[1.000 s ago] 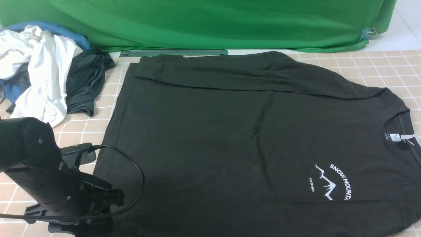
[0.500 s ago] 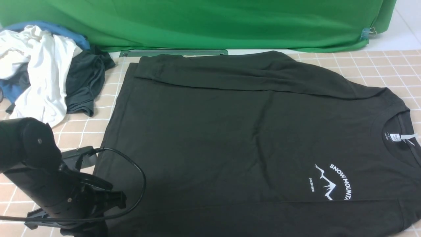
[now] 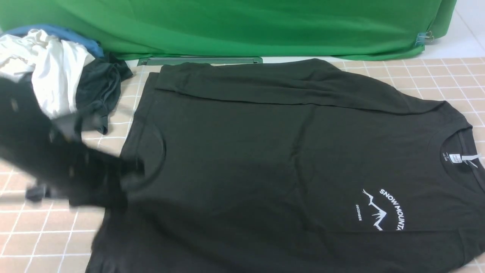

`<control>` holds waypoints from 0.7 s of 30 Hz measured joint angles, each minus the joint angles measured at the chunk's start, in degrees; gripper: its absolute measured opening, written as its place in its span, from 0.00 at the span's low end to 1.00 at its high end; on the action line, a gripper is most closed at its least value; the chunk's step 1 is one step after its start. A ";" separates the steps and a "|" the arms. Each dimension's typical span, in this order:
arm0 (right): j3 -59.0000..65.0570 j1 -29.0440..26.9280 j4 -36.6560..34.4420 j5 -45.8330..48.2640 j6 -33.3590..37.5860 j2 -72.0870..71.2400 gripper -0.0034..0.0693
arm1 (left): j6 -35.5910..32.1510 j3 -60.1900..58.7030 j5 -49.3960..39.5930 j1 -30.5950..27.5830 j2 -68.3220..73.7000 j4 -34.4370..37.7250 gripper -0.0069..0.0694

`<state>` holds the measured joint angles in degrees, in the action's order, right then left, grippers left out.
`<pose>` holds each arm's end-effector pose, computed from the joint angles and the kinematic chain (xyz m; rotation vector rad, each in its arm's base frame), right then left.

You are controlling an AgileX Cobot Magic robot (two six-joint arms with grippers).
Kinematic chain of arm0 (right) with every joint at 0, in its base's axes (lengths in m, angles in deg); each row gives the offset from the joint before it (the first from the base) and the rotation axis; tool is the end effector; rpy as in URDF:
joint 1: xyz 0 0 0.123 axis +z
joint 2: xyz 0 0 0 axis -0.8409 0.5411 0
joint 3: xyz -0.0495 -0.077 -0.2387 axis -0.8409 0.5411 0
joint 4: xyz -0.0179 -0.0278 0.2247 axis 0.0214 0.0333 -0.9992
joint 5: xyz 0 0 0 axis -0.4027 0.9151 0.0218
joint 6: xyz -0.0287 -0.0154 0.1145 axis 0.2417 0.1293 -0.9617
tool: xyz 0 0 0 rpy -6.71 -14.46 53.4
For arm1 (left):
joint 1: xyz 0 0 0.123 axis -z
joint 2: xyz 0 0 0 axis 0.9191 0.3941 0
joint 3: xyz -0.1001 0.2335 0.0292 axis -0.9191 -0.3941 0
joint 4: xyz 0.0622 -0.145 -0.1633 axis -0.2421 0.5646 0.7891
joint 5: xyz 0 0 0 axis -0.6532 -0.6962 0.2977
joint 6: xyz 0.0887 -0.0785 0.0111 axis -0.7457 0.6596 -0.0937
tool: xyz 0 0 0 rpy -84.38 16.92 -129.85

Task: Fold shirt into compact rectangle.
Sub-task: 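Fold the left side of the black T-shirt inward over its body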

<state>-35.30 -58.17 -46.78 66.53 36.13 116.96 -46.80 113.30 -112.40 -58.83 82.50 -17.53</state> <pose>0.1346 0.0195 0.3010 -0.0567 2.2833 0.2102 0.2467 -0.0530 0.2076 -0.1659 2.8414 -0.3114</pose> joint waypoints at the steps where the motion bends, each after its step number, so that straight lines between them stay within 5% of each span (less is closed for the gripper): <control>1: 0.00 0.00 0.00 0.00 0.00 0.00 0.15 | 0.16 2.44 -0.06 0.00 0.00 -0.72 0.13; 10: 0.00 0.00 0.00 -0.13 -0.05 0.00 0.16 | 3.16 16.76 0.58 0.00 0.95 -6.62 0.13; 21: 0.00 0.00 0.00 -0.42 -0.05 0.00 0.17 | 3.20 17.44 12.42 -1.73 15.55 -7.53 0.13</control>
<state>-35.30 -58.17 -46.78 66.11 36.08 116.96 -43.60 130.73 -99.98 -60.56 98.05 -25.06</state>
